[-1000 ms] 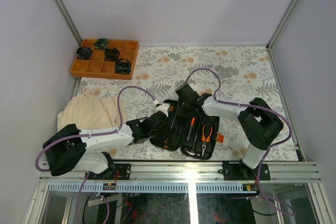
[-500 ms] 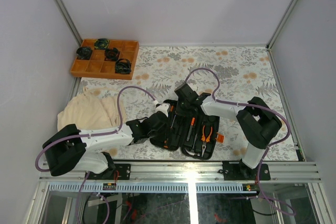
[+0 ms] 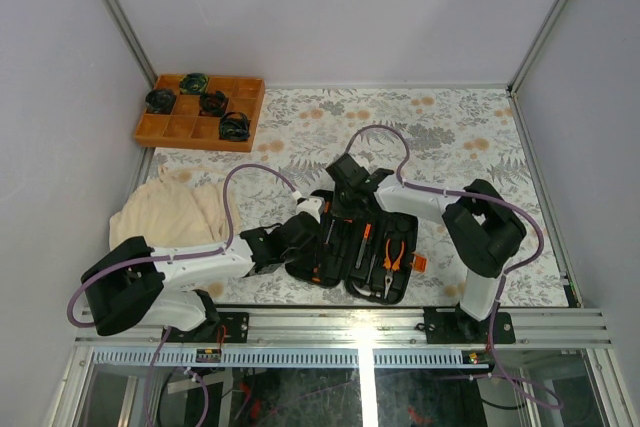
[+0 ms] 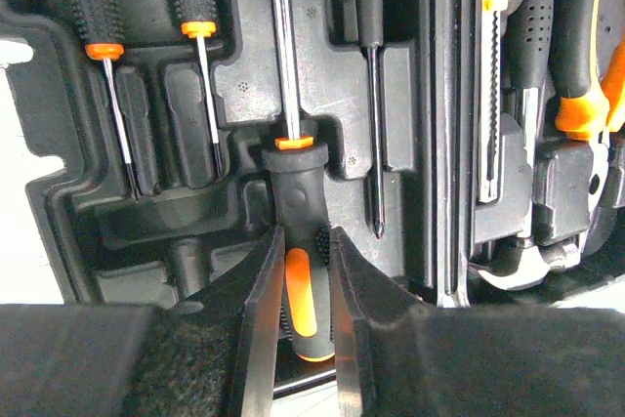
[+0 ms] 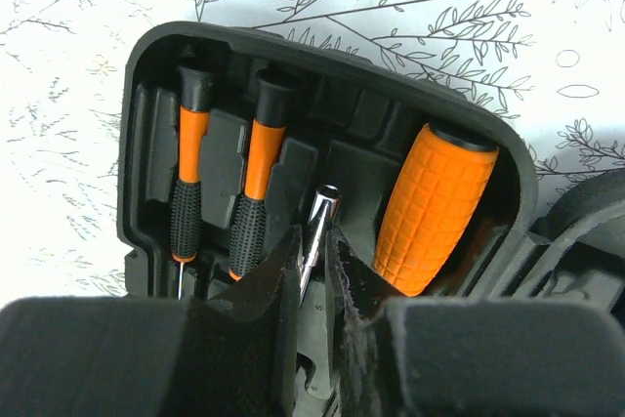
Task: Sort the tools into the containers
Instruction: Adjust the screwdriver in the storage box.
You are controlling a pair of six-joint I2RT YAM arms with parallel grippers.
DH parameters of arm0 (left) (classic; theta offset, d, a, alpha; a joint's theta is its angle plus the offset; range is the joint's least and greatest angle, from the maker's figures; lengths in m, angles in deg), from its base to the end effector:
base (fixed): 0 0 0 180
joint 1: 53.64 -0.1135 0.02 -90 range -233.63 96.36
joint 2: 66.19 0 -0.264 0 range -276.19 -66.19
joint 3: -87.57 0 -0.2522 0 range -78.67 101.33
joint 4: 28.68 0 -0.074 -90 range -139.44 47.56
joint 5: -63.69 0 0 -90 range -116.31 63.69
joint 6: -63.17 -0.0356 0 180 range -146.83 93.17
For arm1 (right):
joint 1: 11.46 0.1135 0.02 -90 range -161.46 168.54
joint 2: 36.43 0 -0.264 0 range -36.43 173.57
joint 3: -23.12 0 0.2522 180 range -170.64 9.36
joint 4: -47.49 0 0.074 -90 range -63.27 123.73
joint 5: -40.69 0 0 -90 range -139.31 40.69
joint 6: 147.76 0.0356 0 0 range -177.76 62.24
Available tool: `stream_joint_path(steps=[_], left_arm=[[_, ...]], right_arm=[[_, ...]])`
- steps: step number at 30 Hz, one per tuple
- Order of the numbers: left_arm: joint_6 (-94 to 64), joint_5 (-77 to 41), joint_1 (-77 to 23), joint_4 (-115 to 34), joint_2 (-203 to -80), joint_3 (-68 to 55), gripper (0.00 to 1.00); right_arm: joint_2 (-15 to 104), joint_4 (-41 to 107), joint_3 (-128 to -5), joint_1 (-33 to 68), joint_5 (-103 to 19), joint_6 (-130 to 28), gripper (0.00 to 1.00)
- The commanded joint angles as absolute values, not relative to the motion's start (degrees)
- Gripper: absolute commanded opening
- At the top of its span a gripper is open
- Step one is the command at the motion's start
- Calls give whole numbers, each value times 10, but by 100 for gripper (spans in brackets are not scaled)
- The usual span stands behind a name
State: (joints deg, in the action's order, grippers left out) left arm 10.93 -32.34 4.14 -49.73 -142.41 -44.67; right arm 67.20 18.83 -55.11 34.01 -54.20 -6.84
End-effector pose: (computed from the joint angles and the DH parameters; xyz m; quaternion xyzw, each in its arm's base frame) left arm 0.1364 -0.2094 0.1665 0.1449 0.9258 -0.2227 0.2688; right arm 0.2646 0.2647 0.1733 0.0583 0.9487 0.2027 0.2357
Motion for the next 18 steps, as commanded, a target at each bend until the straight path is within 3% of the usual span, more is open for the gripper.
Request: stream_joint_path(steps=[1,18], left_arm=[[102,-311,48,-539,-1448,-466,0],[99,-312,51,-540,-1436,-469,0]], right_arm=[[743,105,-601,354,-561,-117,0],[817,97,-567,361,-575,-78,0]])
